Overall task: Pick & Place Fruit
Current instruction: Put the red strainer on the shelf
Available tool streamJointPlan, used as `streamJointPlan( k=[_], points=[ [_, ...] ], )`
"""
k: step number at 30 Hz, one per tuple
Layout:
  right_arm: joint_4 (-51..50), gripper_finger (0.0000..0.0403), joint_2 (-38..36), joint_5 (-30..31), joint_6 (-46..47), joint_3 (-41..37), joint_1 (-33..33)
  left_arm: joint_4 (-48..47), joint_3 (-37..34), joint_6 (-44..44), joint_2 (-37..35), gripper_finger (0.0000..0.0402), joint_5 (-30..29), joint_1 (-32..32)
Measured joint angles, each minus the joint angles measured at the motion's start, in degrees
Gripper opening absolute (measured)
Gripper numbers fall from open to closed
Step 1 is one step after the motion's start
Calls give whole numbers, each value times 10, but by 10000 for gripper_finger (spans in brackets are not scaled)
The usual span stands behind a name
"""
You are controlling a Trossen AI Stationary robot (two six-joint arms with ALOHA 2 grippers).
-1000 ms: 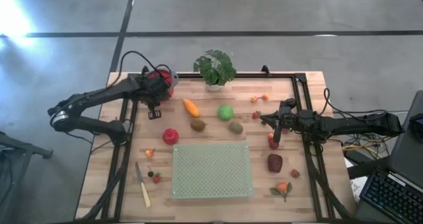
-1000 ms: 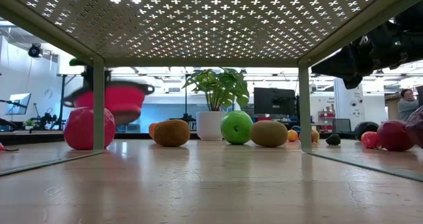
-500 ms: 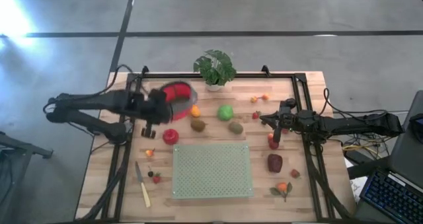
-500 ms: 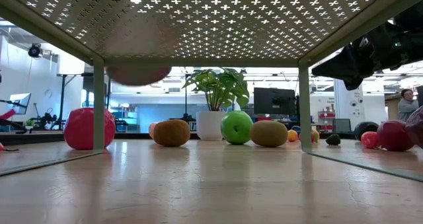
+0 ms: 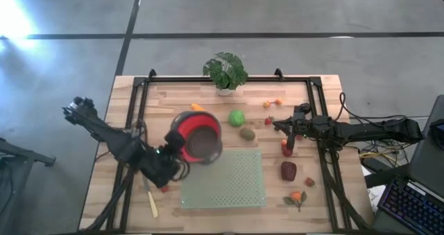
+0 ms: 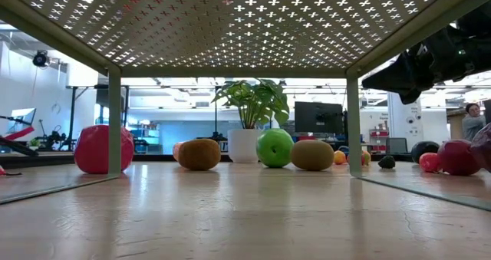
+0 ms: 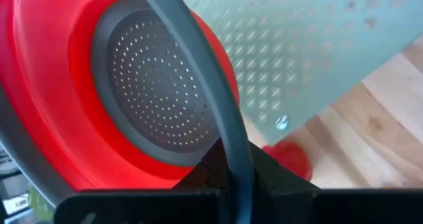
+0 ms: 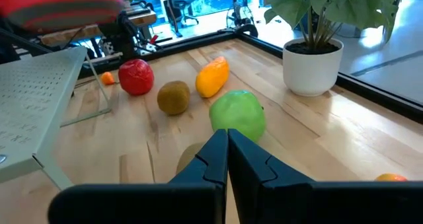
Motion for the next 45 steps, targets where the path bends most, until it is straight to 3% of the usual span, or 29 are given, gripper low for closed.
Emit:
streamJointPlan(
  k=[14,38,45],
  points=[
    [0,8,0,2,2,0,0,-45,142,-15,154,14,36,-73],
    [0,8,0,2,17,0,0,-38,161,-45,176,16,73,-90],
    [0,8,0,2,17,0,0,-25,169,-112,176,38,71,-90]
  ],
)
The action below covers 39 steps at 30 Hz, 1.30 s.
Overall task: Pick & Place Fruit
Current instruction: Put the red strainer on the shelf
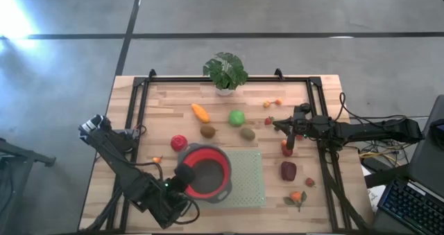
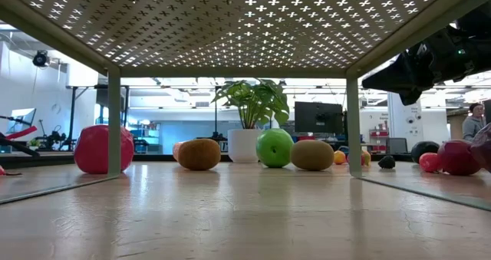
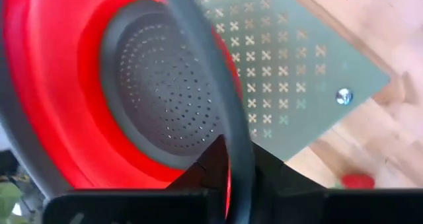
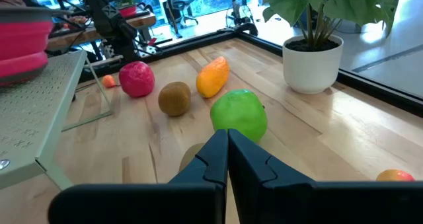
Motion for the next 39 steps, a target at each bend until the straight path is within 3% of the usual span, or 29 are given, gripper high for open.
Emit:
streamJointPlan(
  k=[16,23,30,39],
  points=[
    [0,8,0,0,0,0,0,1,0,-136,0,102,-23,1],
    [0,8,0,0,0,0,0,1,0,-157,0,143,-23,1],
    [0,8,0,0,0,0,0,1,0,-156,0,154,-18,0],
    [0,8,0,-1,0,0,0,-10,39,-156,-1,151,52,-1]
  ],
)
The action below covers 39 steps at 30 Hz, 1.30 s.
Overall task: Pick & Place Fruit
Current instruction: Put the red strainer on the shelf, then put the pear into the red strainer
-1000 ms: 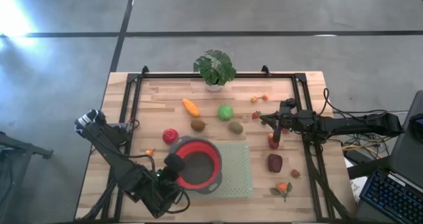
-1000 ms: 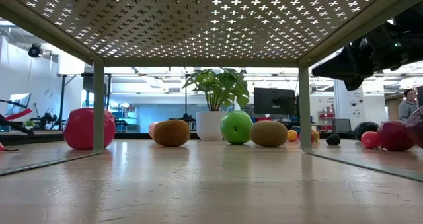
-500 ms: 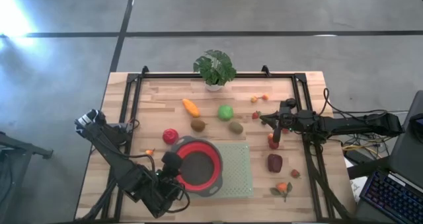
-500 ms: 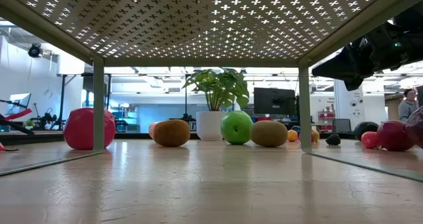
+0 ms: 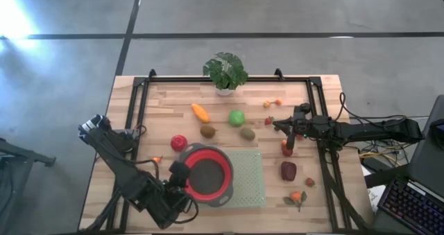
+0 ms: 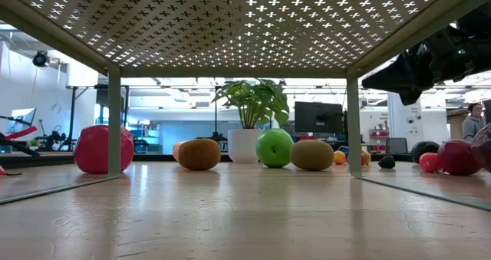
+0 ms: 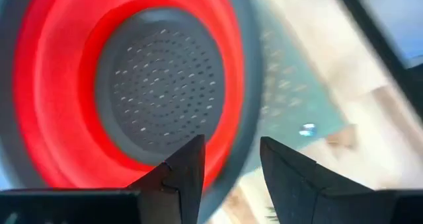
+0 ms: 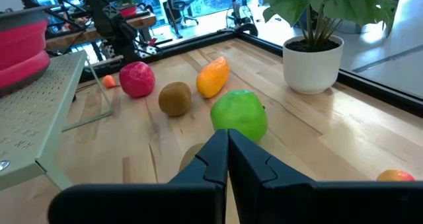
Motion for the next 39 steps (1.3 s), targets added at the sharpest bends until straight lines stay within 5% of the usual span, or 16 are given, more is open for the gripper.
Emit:
streamJointPlan(
  k=[14,26,31,39],
  points=[
    [0,8,0,0,0,0,0,-165,111,-98,0,151,17,0],
    [-10,8,0,-1,0,0,0,-165,111,-215,-47,128,0,-4],
    [-11,8,0,0,0,0,0,-165,104,-259,-74,96,-63,-7],
    [-11,8,0,0,0,0,0,-165,30,-314,-146,47,-255,-1]
  ],
)
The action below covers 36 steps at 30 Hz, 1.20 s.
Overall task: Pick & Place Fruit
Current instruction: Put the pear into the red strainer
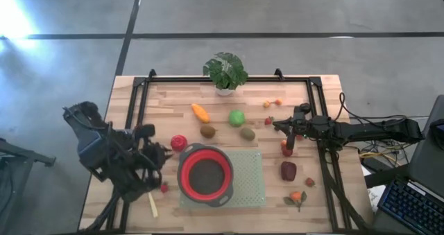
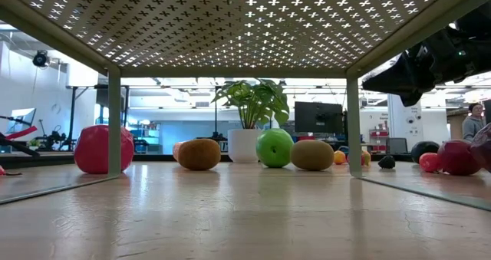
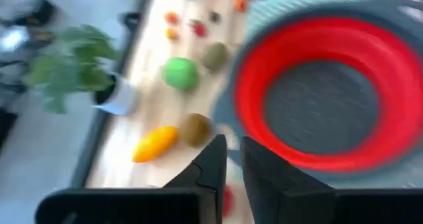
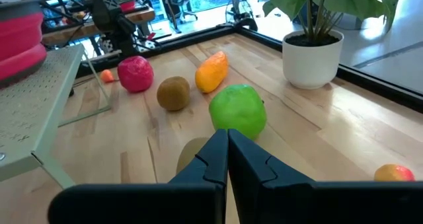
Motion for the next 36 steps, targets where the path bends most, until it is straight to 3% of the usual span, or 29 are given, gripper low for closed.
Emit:
streamJointPlan(
  k=[3,9,21,26,30,36],
  points=[
    [0,8,0,0,0,0,0,0,-43,-53,-30,37,-33,12],
    [0,8,0,0,0,0,0,0,-140,-135,-93,26,-29,53],
    [0,8,0,1,0,0,0,0,-324,-198,-208,25,80,125],
    [1,8,0,1,0,0,0,0,-373,-183,-226,30,177,128],
    [1,8,0,1,0,0,0,0,-416,-182,-227,65,231,128],
    [1,8,0,1,0,0,0,0,-489,-186,-224,161,256,128]
  ],
)
